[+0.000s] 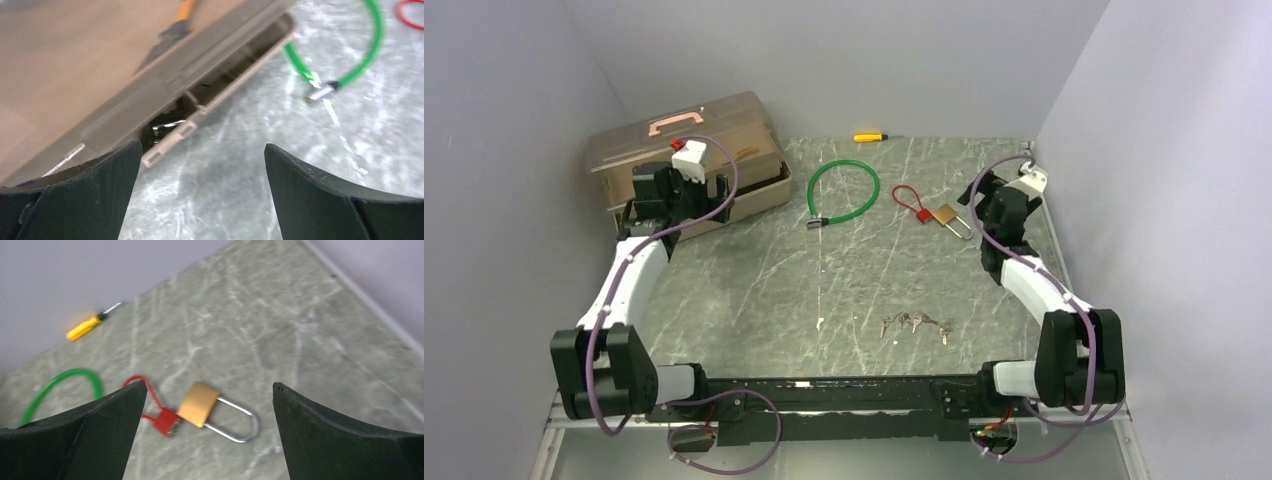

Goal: Unlock with the key
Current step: Move the lock to the center of the board.

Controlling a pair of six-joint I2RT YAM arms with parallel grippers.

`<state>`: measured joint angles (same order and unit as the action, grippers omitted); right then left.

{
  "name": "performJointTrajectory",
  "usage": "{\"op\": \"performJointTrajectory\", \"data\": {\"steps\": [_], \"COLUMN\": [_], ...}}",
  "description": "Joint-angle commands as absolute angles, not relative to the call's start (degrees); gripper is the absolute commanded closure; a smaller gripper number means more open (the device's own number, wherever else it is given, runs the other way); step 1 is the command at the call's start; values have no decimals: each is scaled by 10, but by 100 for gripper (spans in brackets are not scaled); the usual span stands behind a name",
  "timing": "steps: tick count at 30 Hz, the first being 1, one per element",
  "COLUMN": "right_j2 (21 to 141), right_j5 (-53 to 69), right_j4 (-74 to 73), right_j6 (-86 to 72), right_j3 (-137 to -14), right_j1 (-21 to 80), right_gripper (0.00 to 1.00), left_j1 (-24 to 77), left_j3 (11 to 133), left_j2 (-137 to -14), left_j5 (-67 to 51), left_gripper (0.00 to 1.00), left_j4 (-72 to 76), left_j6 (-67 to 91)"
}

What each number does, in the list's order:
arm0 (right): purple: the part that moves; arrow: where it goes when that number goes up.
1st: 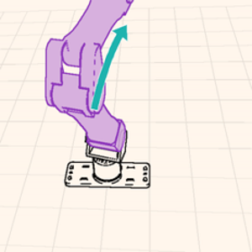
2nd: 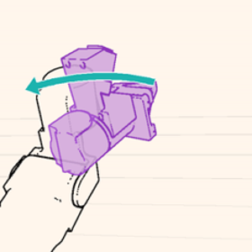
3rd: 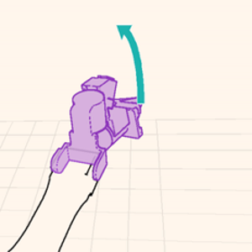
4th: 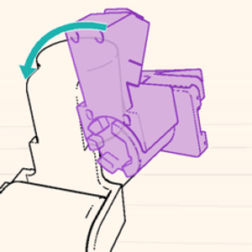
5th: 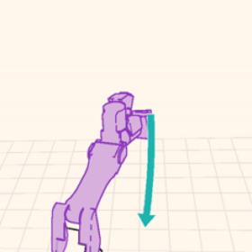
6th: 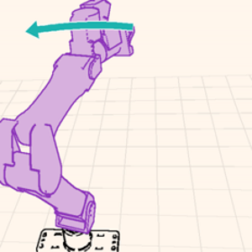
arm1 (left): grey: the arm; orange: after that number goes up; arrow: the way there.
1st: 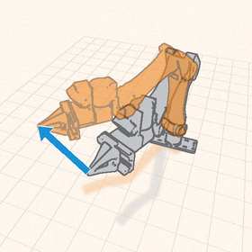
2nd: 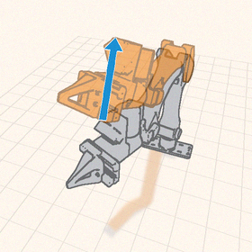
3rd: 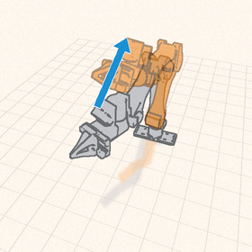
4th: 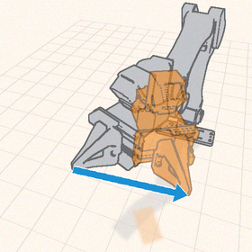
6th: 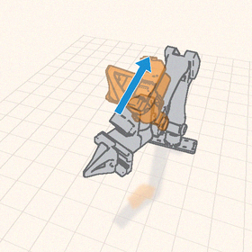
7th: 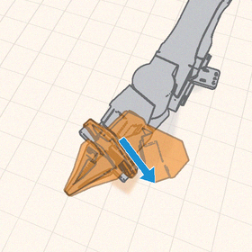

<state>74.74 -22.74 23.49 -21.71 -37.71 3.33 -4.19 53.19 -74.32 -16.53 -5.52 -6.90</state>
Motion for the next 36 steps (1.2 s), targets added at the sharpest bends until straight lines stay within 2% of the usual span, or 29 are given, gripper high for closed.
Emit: {"op": "performJointTrajectory", "data": {"steps": [1, 3, 5, 9, 13, 16, 21, 25, 29, 36], "right_j2": [782, 836, 881, 935, 1003, 1077, 1187, 1253, 1301, 1336], "right_j5": [-13, 26, -34, -77, -95, -96, -108, -126, -144, -144], "right_j4": [144, 84, 21, 2, -20, -55, -107, -160, -195, -205], "right_j6": [-304, -273, -238, -220, -197, -191, -185, -184, -174, -168], "right_j3": [-461, -548, -618, -672, -739, -822, -936, -1007, -1056, -1069], "right_j1": [10, 27, 71, 135, 184, 213, 242, 251, 258, 268], "right_gripper": [0, 0, 0, 1, 1, 1, 1, 1, 6, 30], "left_j1": [-36, -35, -34, -19, 17, 19, 19, 19, 19, 19], "left_j3": [583, 603, 613, 562, 530, 595, 761, 832, 861, 889], "left_j2": [-698, -689, -677, -628, -576, -574, -637, -674, -683, -677], "left_j5": [-291, -319, -342, -397, -384, -376, -324, -309, -304, -270], "left_gripper": [1, 1, 1, 1, 1, 1, 1, 1, 1, 1], "left_j4": [-230, -277, -315, -341, -353, -397, -509, -542, -548, -562], "left_j6": [-85, -93, -95, -101, -135, -153, -165, -159, -156, -167]}}
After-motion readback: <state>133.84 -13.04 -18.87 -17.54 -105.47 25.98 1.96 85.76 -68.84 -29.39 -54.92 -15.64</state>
